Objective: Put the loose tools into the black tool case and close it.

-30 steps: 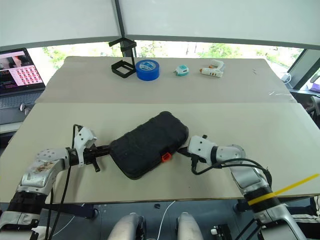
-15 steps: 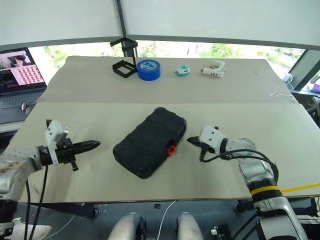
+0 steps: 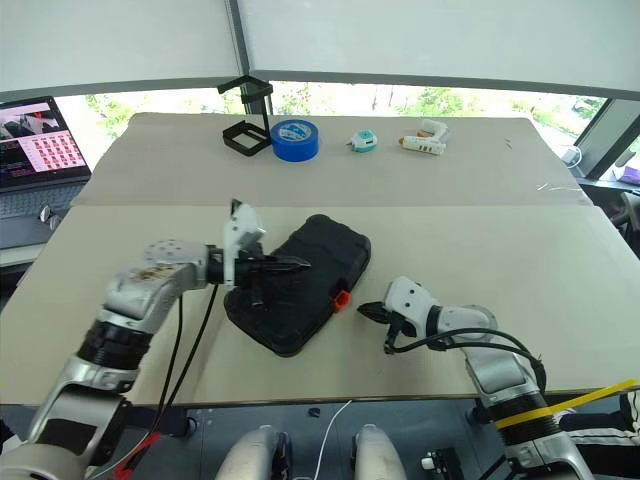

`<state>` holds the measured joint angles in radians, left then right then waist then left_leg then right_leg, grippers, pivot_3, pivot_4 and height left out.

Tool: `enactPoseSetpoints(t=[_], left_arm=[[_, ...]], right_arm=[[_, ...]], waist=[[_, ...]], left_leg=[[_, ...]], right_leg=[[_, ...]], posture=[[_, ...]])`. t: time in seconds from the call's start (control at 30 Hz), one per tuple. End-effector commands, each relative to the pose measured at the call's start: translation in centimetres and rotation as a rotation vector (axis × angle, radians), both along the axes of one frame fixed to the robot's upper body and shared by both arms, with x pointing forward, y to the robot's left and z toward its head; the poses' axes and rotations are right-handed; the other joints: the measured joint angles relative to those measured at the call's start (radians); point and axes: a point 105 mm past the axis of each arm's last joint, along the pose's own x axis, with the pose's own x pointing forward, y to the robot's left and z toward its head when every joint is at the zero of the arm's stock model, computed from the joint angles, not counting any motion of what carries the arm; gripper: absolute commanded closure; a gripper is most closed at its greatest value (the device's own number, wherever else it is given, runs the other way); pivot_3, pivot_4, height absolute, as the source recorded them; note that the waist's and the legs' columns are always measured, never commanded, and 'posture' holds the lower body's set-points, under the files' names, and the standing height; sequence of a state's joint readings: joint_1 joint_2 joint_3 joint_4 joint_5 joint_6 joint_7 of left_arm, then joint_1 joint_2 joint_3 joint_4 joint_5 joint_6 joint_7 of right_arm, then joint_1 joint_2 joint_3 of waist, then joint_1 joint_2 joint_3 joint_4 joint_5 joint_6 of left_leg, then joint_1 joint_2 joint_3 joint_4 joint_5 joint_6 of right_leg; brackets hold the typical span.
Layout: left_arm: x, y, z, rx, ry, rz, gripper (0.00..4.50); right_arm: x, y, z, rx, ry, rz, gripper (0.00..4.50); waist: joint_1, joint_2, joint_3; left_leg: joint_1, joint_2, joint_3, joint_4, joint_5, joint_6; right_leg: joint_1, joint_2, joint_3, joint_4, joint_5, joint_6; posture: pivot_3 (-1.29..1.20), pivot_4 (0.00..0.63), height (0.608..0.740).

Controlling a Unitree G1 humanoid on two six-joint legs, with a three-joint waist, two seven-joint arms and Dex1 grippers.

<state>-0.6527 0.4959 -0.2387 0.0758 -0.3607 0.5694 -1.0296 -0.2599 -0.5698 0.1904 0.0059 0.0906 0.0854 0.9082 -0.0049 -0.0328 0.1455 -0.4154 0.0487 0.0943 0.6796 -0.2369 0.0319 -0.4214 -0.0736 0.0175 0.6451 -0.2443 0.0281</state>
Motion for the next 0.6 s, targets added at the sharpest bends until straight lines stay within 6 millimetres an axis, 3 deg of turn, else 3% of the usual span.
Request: enactPoseSetpoints(t=[0.03,0.23,0.43,0.6], left_arm=[[0.6,-0.2,-2.1,0.11,0.011,0.045,4.49],[-0.3,-0.1,-5.4,0.178,0.125,0.09,4.49],[-1.3,-0.4,-6.2,0.156,0.177,0.096,4.49],[-1.2,0.1,-6.3,0.161,0.19,0.12,4.49]], right_arm=[[0.0,1.0,1.3,0.033,-0.047,-0.004,4.5],[-0.1,1.9,2.1,0.086,-0.068,-0.01,4.5],[0.0,2.2,2.7,0.13,-0.068,-0.022,4.5],[-0.4,2.7,3.6,0.217,-0.032,0.011,4.5]], waist=[[0.001,0.0,0.0],[0.002,0.0,-0.002],[-0.002,0.001,-0.002],[-0.008,0.001,-0.002]], left_leg=[[0.0,0.0,-0.001,0.0,0.0,0.0],[0.004,0.0,-0.002,0.0,0.0,0.0],[0.016,0.0,-0.003,-0.002,0.0,0.0],[0.017,0.001,-0.004,-0.002,0.0,0.0]], right_leg=[[0.0,0.0,0.0,0.0,0.0,0.0],[0.004,0.0,0.0,0.001,0.0,0.0],[0.016,0.0,-0.001,-0.002,-0.001,0.0],[0.017,0.0,-0.001,-0.001,-0.001,-0.001]], posture=[[0.0,0.15,0.74],[0.0,0.15,0.74],[0.0,0.15,0.74],[0.0,0.15,0.74]])
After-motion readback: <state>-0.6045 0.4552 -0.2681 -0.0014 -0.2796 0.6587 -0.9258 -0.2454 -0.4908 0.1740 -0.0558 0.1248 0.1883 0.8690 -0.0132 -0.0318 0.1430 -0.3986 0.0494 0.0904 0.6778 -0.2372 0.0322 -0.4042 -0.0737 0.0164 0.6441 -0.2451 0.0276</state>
